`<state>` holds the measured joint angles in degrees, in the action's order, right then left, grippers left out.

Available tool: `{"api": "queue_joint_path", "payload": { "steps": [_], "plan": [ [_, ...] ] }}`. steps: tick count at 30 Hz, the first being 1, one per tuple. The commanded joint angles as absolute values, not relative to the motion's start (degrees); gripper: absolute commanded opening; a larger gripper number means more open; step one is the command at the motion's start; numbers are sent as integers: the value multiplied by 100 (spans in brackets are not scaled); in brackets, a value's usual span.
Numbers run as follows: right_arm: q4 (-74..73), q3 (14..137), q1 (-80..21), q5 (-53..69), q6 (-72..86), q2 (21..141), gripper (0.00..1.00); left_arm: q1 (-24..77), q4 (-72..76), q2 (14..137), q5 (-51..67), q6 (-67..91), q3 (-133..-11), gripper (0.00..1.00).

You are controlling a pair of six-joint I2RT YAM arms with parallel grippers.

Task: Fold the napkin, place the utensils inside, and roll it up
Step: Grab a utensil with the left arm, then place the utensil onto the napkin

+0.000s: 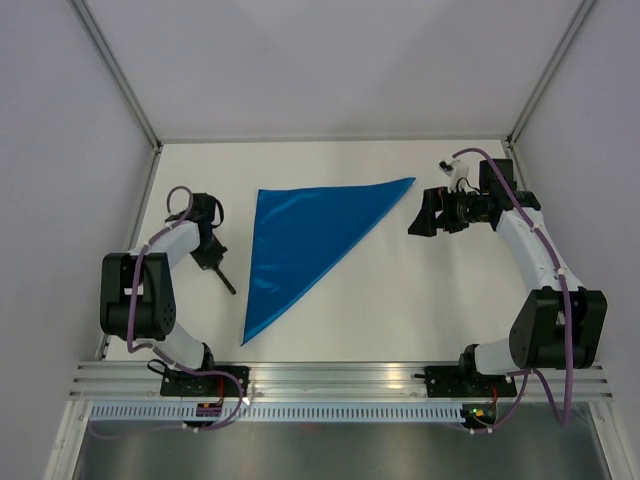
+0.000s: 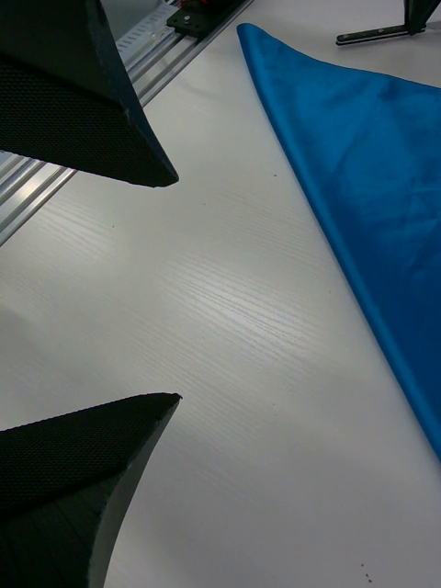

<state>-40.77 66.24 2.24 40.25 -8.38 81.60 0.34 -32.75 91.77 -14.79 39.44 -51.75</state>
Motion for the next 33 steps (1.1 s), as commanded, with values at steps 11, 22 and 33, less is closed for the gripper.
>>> {"api": "queue_joint_path", "payload": {
  "steps": [11,22,33],
  "plan": [
    [-3718,6609,202,3727,-879,8121,98,842,-3559,8937,-229,889,-7662,2],
    [-3278,6469,211,3147,-809,7822,98,2944,-4315,10897,684,-422,-9464,2],
    [-3173,6486,211,2866,-791,7875,98,3621,-4237,11812,1459,-466,-9791,2]
  ]
}}
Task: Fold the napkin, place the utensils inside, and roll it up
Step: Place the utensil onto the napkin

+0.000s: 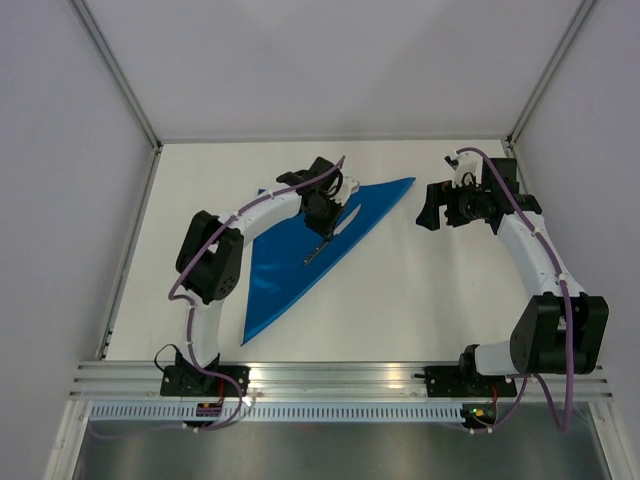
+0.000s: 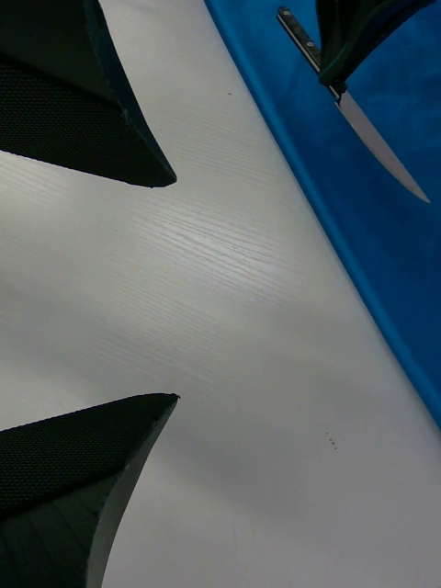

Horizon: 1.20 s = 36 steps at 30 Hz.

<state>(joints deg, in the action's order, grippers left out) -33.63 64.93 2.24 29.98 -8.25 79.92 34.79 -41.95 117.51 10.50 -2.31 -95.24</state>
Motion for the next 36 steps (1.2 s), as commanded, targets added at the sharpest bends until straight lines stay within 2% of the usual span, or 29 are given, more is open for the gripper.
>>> {"api": "queue_joint_path", "payload": {
  "steps": [1,20,36],
  "plan": [
    [-3182,6478,211,2848,-782,7866,98,3638,-4202,11865,1485,-457,-9756,2],
    [-3191,6442,211,2804,-826,7928,98,3841,-3709,12234,1495,298,-9448,2],
    [-3234,6442,202,2804,-870,7963,98,3832,-3665,12322,1485,334,-9352,2]
  ]
}}
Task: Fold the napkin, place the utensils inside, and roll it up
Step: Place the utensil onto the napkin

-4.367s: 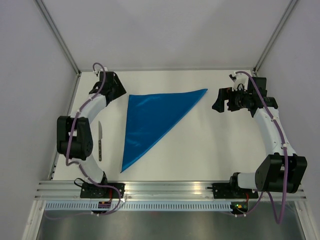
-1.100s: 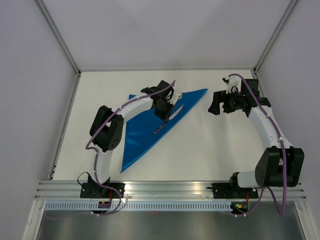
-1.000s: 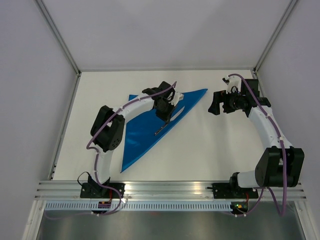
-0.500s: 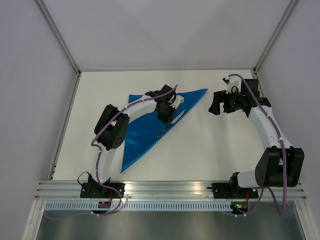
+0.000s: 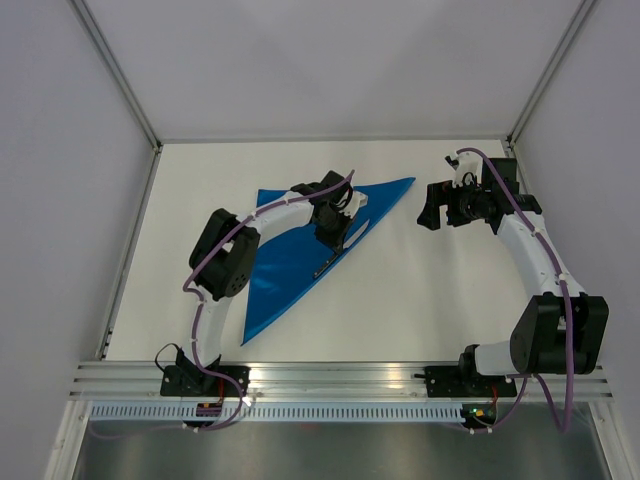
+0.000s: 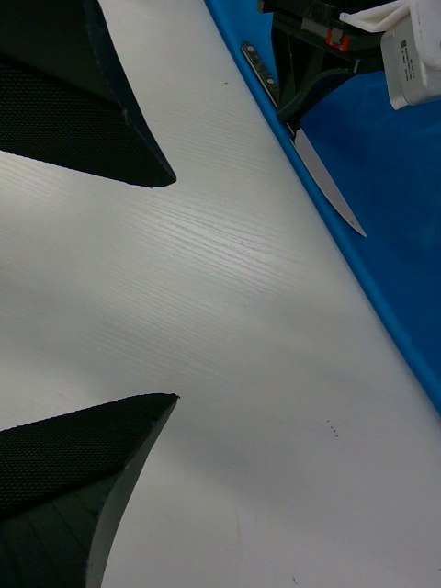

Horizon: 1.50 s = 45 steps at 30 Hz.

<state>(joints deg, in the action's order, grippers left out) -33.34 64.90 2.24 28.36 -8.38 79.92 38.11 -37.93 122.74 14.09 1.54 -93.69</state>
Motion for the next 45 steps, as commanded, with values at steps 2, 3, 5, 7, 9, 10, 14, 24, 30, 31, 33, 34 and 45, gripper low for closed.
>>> {"api": "queue_joint_path", "payload": {
  "steps": [2,3,5,7,9,10,14,24,30,31,33,34,45],
  "plan": [
    [-3234,6442,211,2804,-870,7963,98,3832,-3665,12331,1485,334,-9352,2],
    [-3234,6442,202,2804,-879,7963,98,3841,-3665,12348,1468,343,-9360,2],
    [-3243,6442,211,2804,-870,7963,98,3841,-3656,12349,1459,343,-9352,2],
    [-3243,6442,211,2812,-879,7963,98,3841,-3665,12349,1441,352,-9351,2],
    [-3261,6442,211,2813,-879,7972,98,3832,-3656,12322,1380,360,-9351,2],
    [-3261,6442,202,2821,-888,7954,98,3841,-3665,12314,1362,352,-9360,2],
    [-3270,6442,211,2821,-888,7954,98,3841,-3674,12313,1345,334,-9395,2],
    [-3296,6442,211,2821,-896,7937,98,3832,-3691,12261,1301,343,-9396,6],
    [-3296,6442,202,2821,-905,7928,98,3841,-3709,12234,1257,325,-9396,11],
    [-3287,6442,202,2821,-905,7919,98,3841,-3718,12226,1257,316,-9396,10],
    [-3296,6442,211,2821,-914,7919,98,3841,-3718,12217,1257,316,-9404,13],
    [-3296,6442,211,2821,-914,7928,98,3832,-3726,12217,1266,316,-9404,15],
    [-3296,6442,202,2795,-923,7919,98,3841,-3753,12146,1257,273,-9466,19]
  ]
}}
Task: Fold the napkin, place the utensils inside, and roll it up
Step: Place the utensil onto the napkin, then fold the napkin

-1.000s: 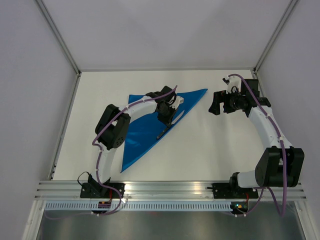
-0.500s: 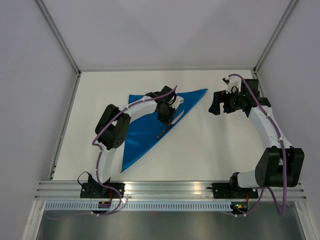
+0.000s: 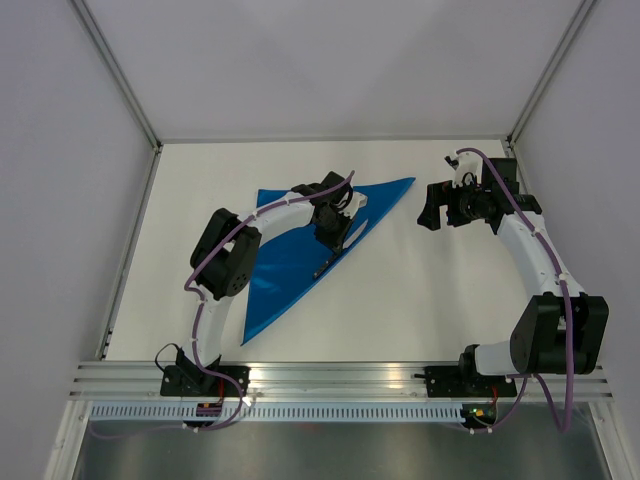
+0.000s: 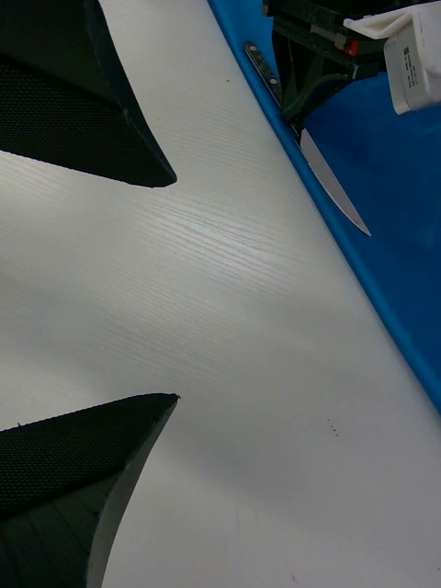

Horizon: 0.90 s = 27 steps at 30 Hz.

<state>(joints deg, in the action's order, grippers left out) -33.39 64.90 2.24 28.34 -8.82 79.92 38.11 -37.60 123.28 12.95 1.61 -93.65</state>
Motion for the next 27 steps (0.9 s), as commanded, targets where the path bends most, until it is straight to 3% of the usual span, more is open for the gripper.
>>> {"api": "queue_joint_path", "payload": {
  "steps": [1,6,15,20,23,27],
  "plan": [
    [-3287,6442,211,2795,-932,7919,98,3841,-3779,12138,1257,272,-9483,20],
    [-3296,6442,211,2795,-932,7919,98,3841,-3814,12103,1248,255,-9492,37],
    [-3270,6442,211,2891,-940,7884,98,3841,-3823,11655,1081,351,-9597,45],
    [-3077,6442,36,2831,-1010,7700,98,3727,-3841,10716,739,860,-9738,48],
    [-2813,6337,-622,2541,-1134,7489,95,3508,-3876,9794,247,1440,-9668,50],
    [-2567,6328,-2226,1821,-1283,7444,91,3191,-3876,8300,-561,2309,-9282,54]
  ]
}}
